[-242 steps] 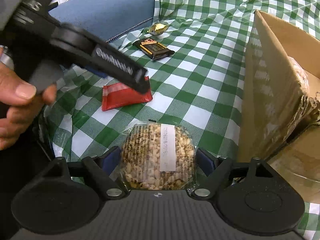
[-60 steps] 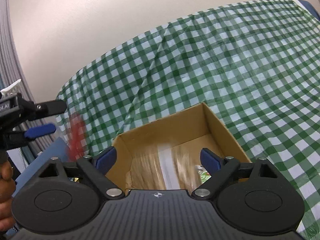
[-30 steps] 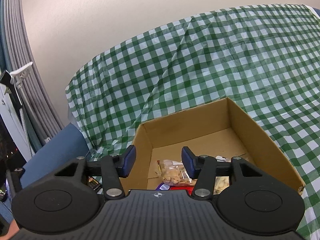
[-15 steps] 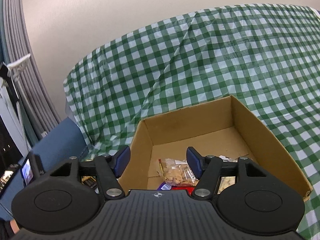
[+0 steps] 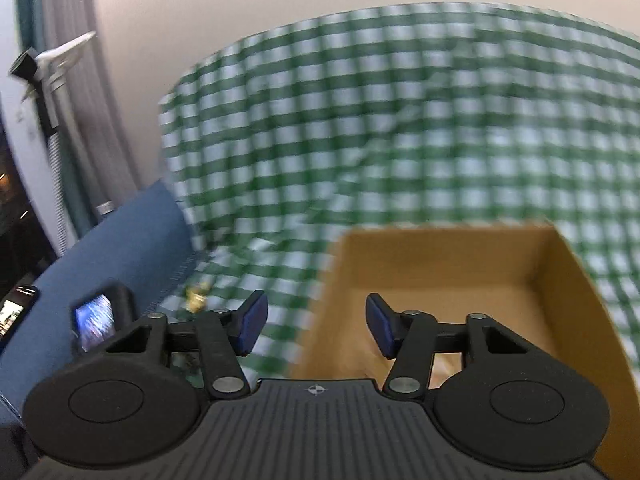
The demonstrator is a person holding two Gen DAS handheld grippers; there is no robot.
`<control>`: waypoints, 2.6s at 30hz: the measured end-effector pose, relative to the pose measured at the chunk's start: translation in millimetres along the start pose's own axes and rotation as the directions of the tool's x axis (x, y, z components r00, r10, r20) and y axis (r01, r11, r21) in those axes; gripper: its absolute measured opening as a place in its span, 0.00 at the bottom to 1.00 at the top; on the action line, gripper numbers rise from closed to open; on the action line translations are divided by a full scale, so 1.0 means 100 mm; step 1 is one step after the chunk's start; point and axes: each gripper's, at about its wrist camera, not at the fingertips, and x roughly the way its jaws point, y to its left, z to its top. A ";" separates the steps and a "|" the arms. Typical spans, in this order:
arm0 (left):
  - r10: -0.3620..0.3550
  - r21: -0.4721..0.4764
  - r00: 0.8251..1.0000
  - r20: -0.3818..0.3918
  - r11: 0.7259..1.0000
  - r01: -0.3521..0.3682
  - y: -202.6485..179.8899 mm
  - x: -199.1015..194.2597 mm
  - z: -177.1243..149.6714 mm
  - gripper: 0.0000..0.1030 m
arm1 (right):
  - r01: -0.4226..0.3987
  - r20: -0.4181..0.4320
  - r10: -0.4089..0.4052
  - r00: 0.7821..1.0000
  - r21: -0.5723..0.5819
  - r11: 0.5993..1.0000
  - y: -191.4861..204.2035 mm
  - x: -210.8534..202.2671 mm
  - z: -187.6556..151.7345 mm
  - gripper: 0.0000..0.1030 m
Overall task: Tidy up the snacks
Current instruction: 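Grasp the black cracker pack with the left tool while the right tool grasps the yellow candy bar, then lift both held snacks off the tablecloth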
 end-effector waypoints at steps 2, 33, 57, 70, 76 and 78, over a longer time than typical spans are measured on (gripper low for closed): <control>0.010 -0.029 1.000 0.000 1.000 -0.010 0.08 -0.03 -0.01 0.43 | -0.042 -0.014 0.041 0.999 -0.035 0.999 0.21 0.29 0.23 0.51; -0.023 -0.163 0.999 0.035 0.986 0.028 0.56 -0.12 -0.12 0.38 | -0.110 -0.374 0.009 0.927 -0.250 0.962 1.25 2.09 -0.11 0.11; -0.300 0.429 0.914 -0.273 0.812 0.395 0.47 -1.16 -0.82 0.30 | 0.001 -0.249 -0.046 0.967 -0.179 0.984 1.13 0.03 -1.82 0.11; -0.213 0.438 0.934 -0.286 0.838 0.325 0.32 -0.99 -0.83 0.46 | -0.025 -0.326 -0.001 0.945 -0.076 0.997 0.94 0.17 -1.92 0.26; -0.192 0.465 0.933 -0.303 0.825 0.321 0.27 -0.96 -0.86 0.53 | -0.011 -0.353 -0.018 0.936 -0.080 0.997 0.93 0.26 -1.97 0.28; -0.187 0.475 0.933 -0.308 0.819 0.321 0.24 -0.95 -0.88 0.54 | -0.009 -0.357 -0.023 0.934 -0.088 0.996 0.94 0.29 -1.99 0.28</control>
